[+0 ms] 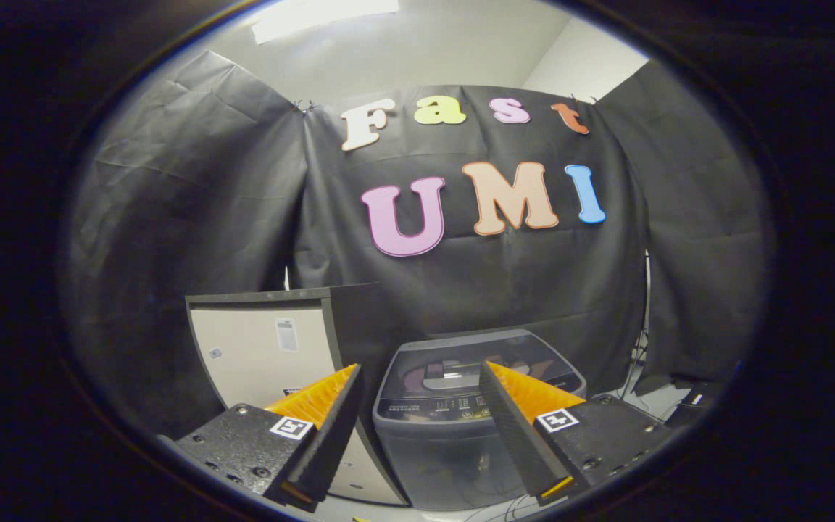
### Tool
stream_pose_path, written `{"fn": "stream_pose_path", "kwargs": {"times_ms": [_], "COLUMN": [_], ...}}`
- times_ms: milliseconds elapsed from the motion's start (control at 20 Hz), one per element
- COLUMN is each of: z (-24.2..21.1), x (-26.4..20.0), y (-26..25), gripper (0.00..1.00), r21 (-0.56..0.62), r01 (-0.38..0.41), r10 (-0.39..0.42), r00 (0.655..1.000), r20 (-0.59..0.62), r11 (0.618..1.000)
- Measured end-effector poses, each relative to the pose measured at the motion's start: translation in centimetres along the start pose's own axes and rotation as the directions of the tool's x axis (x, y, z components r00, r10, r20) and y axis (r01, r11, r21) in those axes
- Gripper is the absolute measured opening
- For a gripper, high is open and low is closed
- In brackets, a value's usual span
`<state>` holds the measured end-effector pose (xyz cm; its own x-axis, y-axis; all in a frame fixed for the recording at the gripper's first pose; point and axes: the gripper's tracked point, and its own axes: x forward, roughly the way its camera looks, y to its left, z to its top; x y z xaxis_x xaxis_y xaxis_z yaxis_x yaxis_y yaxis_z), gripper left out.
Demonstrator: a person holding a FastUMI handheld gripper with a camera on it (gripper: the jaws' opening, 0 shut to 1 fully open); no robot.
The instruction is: Put the clothes into the washing machine and then close the washing machine lid.
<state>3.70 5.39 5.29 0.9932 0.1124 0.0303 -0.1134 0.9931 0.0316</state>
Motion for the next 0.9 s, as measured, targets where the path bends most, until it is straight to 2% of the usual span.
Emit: {"fn": "stream_pose_path", "kwargs": {"times_ms": [600, 900], "z": [0.9, 3.3], "x": [0.2, 0.9], "y": [-1.1, -2.9], "gripper": [0.96, 0.96], "r21": [-0.005, -0.033], "r01": [0.014, 0.008], "r10": [-0.014, -0.005], "r00": [1.0, 0.996], "r20": [0.012, 0.093], "r11": [1.0, 0.999]}}
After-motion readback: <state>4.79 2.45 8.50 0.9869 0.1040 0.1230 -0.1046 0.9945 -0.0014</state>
